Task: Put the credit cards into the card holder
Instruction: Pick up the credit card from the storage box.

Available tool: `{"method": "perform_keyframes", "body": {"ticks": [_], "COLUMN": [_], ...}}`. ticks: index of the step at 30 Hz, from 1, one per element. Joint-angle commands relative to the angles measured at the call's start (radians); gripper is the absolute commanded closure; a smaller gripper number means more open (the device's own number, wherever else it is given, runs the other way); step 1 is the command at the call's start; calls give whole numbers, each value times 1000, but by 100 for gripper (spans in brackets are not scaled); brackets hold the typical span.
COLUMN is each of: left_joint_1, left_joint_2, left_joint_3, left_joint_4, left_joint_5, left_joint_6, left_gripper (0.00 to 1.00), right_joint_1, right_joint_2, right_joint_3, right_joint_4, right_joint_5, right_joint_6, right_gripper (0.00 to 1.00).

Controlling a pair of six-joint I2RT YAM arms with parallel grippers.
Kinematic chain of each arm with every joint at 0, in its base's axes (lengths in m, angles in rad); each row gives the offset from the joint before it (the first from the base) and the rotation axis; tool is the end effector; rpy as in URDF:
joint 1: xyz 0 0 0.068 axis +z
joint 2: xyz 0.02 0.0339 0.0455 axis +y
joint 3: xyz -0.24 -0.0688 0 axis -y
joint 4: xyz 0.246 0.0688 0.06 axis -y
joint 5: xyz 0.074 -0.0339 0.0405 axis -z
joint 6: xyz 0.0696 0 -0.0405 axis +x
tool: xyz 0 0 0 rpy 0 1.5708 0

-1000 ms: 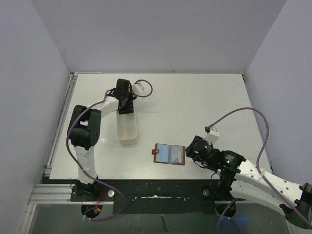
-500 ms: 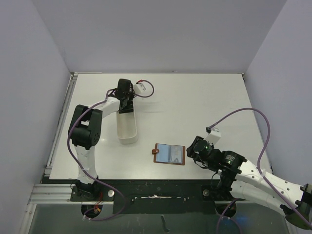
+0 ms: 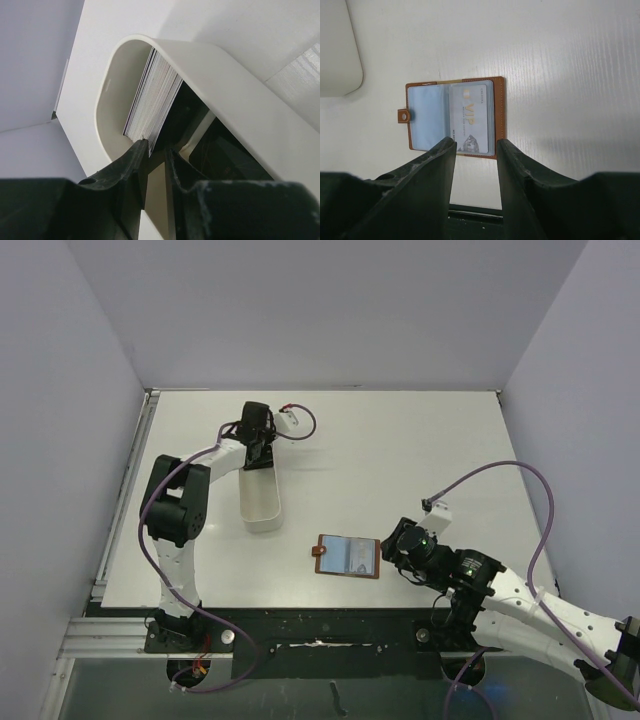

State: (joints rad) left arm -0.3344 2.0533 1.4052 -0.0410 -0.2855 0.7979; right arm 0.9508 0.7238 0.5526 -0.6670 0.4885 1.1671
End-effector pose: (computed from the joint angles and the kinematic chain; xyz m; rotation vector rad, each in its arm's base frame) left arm 0.4526 -0.1365 0.1359 1.0945 2.0110 0.5671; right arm 0.1331 0.1303 0.1889 0.4725 2.2900 0.4943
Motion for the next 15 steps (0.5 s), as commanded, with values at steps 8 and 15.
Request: {"method": "perform_keyframes", "body": {"ticks": [8,15], "left_joint_1": [-5,-3], "left_joint_2": [-125,-213], "left_joint_3": [35,2], "left_joint_4": [-59,-138], "left_joint_5": [25,29], "left_joint_6": [-72,-105], "left_gripper": [90,98], "right_joint_1": [9,9], "right_joint_2": [-46,-99], "right_joint_3": [-26,-31], "right_joint_4": [84,96], "right_joint_5": [13,19], "right_joint_6": [-16,-38], "right_gripper": [61,60]}}
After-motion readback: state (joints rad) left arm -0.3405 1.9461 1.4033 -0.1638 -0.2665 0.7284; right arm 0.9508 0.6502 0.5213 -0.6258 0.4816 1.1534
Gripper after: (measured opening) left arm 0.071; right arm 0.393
